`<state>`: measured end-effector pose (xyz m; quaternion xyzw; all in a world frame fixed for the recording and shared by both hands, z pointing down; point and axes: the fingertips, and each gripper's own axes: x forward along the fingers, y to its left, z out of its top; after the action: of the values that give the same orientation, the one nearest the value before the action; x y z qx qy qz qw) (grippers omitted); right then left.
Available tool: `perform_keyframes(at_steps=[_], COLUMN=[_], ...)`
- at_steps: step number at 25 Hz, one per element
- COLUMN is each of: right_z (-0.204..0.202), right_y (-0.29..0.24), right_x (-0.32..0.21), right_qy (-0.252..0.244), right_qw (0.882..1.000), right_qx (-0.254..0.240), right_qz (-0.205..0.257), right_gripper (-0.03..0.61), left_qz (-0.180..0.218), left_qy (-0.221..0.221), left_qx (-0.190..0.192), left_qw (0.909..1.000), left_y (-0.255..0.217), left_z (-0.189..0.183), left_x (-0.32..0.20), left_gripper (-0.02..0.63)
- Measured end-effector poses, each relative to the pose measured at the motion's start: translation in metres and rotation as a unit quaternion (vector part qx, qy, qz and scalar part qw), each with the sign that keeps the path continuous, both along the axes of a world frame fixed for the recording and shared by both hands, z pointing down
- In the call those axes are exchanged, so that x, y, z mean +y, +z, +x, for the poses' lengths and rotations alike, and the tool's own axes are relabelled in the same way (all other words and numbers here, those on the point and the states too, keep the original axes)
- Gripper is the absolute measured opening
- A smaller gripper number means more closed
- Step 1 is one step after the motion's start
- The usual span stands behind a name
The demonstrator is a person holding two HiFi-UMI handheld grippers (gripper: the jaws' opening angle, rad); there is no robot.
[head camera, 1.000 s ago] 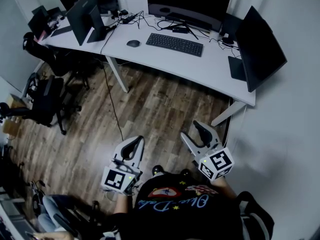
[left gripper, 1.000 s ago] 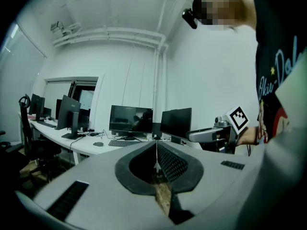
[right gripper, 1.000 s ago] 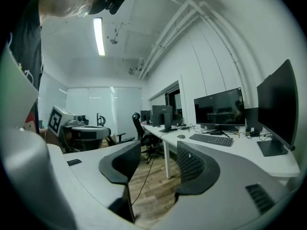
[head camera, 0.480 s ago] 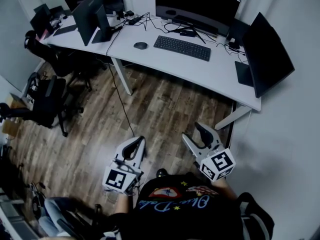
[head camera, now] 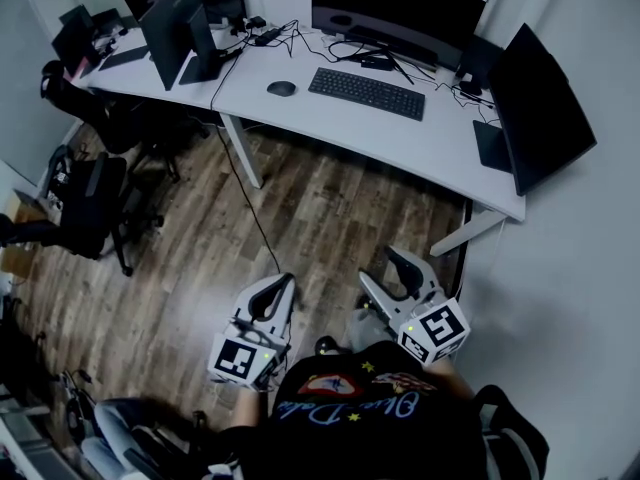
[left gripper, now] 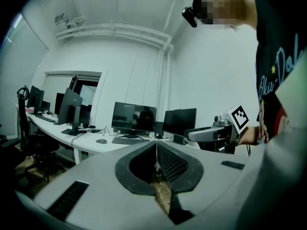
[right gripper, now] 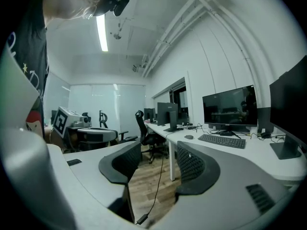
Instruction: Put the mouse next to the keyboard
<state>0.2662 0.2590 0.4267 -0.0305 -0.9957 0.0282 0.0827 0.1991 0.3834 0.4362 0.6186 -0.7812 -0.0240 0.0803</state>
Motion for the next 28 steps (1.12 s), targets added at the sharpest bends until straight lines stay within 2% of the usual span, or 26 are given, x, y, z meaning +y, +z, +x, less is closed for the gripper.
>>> perform_keyframes(at_steps=[6,12,18,28], right_z=[-0.021,-0.076,-0.124,-0.193], right_y=[0.007,0.005,0.009,0.015], right_x=[-0.023,-0.044,-0.067,-0.12], right_qy=[-0.011,-0.051,-0.088,-0.123], right_qw=[1.0,0.998,0.995,0.991], right_qx=[0.001,-0.011,-0.017,-0.019], right_qz=[-0.021,-0.029,-0.039,-0.055], right_gripper=[0.202,0.202,0.202,0.202], left_qz=[-0.01,-0.023,-0.03,-0.048], left_qy=[-0.008,-0.06,-0.093,-0.154], left_qx=[0.003,-0.005,-0.011,-0.007], left_qw=[0.9999,0.9979,0.9952,0.9869], left_y=[0.002,0.0,0.001,0.005], left_z=[-0.015,-0.055,-0.092,-0.147], left_x=[-0.016,-0.02,-0.04,-0.072], left_gripper=[0.003,0.003,0.003,0.003])
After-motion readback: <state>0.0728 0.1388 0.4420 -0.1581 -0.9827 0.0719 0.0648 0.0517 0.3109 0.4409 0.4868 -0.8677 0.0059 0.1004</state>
